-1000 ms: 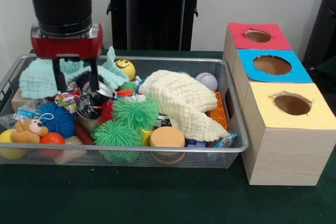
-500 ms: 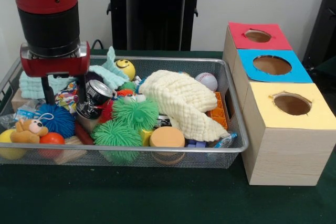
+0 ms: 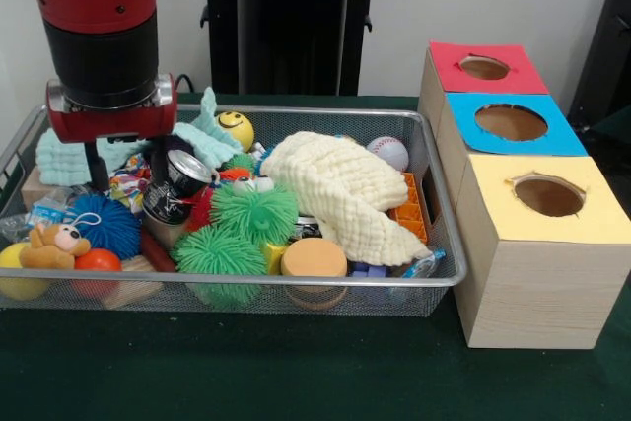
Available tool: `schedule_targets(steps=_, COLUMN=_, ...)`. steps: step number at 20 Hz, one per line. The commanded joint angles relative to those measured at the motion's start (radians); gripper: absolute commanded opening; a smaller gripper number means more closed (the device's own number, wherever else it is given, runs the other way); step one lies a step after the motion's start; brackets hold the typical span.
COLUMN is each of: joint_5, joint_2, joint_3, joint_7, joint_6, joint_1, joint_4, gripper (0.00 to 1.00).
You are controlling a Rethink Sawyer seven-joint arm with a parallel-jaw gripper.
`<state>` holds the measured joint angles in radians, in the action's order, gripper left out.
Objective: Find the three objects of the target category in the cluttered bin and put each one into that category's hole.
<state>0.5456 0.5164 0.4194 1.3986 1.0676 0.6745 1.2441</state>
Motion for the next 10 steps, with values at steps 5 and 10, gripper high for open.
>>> schedule_targets(steps=5, joint_5=0.079, joint_2=-0.042, joint_3=0.032, joint_7=-0.321, joint_6=0.166, joint_1=-0.027, joint_4=-0.038, gripper=1.0)
schedule_targets(steps=10, joint_5=0.104, joint_2=-0.065, joint_3=0.029, joint_7=-0.32, joint_6=0.147, joint_1=-0.031, joint_4=-0.053, gripper=1.0)
